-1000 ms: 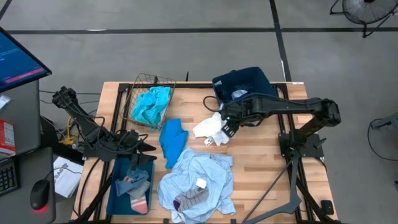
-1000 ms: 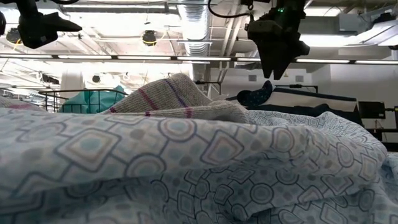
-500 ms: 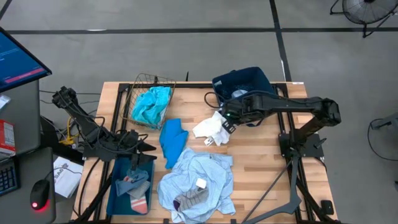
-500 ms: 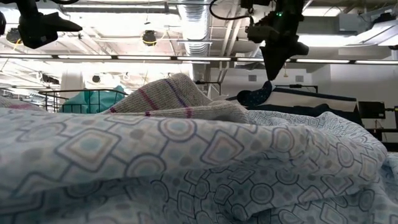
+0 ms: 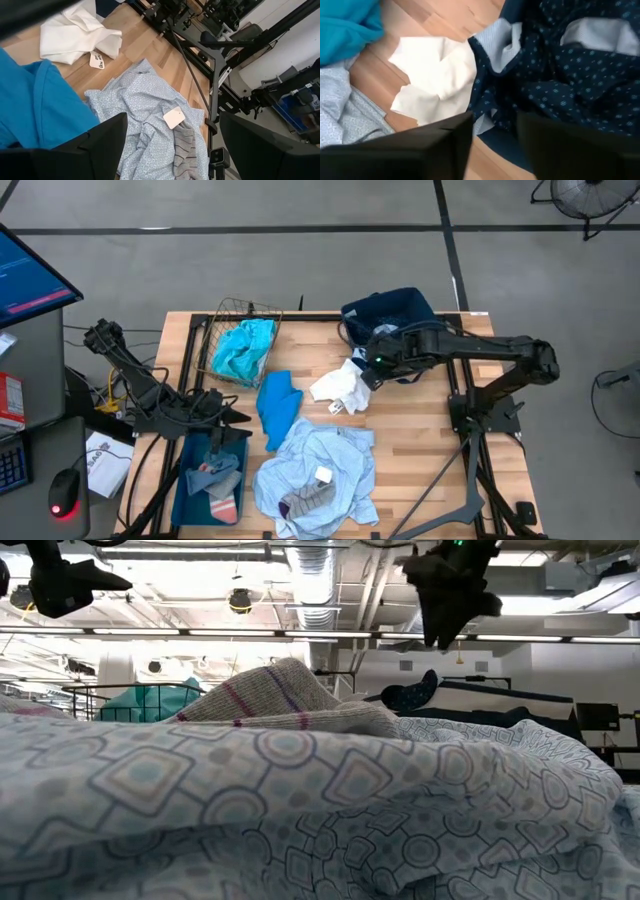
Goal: Pick & Place Cloths
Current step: Put the dark blue polo shirt into the blue laundry bin
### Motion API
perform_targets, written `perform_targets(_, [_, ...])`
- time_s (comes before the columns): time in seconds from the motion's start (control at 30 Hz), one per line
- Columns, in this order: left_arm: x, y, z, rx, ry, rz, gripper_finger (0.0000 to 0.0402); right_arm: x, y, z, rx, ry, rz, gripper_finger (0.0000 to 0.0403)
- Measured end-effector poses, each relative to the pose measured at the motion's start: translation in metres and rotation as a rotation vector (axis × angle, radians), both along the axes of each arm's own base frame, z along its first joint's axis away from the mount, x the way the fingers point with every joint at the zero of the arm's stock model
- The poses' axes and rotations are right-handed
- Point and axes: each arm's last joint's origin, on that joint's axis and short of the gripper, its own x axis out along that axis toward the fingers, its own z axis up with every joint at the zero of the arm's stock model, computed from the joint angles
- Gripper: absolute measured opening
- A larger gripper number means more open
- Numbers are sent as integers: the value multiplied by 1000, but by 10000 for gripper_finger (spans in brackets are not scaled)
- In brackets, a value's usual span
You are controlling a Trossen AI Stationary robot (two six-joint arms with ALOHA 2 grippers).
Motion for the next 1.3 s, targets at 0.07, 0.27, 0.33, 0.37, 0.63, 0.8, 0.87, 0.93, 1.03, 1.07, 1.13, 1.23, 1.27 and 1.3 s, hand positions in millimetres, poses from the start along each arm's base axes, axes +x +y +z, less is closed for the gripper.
perform_targets(0.07, [0,0,0,0,0,0,301,5,-3,-7,9,31,-9,209])
perform_targets(0.27, [0,0,0,-2,1,-3,301,16,-9,-25,25,93,-30,292])
perform_targets(0.33, [0,0,0,-2,0,-3,301,17,-9,-28,42,105,-24,283])
perform_targets(0.37, [0,0,0,-2,0,-3,301,18,-9,-28,52,109,-19,273])
perform_targets(0.63, [0,0,0,-1,0,-3,301,18,-7,-29,99,111,23,91])
perform_targets(0.8, [0,0,0,-1,0,-3,301,18,-8,-29,99,110,31,15])
perform_targets(0.87, [0,0,0,-1,1,-2,301,18,-9,-29,98,112,33,9])
perform_targets(0.93, [0,0,0,-1,0,-3,301,15,-9,-25,83,101,33,4])
perform_targets(1.03, [0,0,0,-1,0,-2,301,3,-11,-8,17,43,-14,3])
perform_targets(1.07, [0,0,0,-1,0,-1,301,-2,-13,-2,-10,29,-44,2])
perform_targets(1.13, [0,0,0,0,-1,1,301,-13,-20,7,-73,4,-123,2])
perform_targets(1.23, [0,0,0,0,-1,1,301,-32,-33,16,-169,23,-264,1])
perform_targets(1.27, [0,0,0,0,-1,1,301,-36,-38,16,-188,44,-306,1])
perform_targets(1.3, [0,0,0,0,-1,1,301,-40,-44,15,-199,73,-343,1])
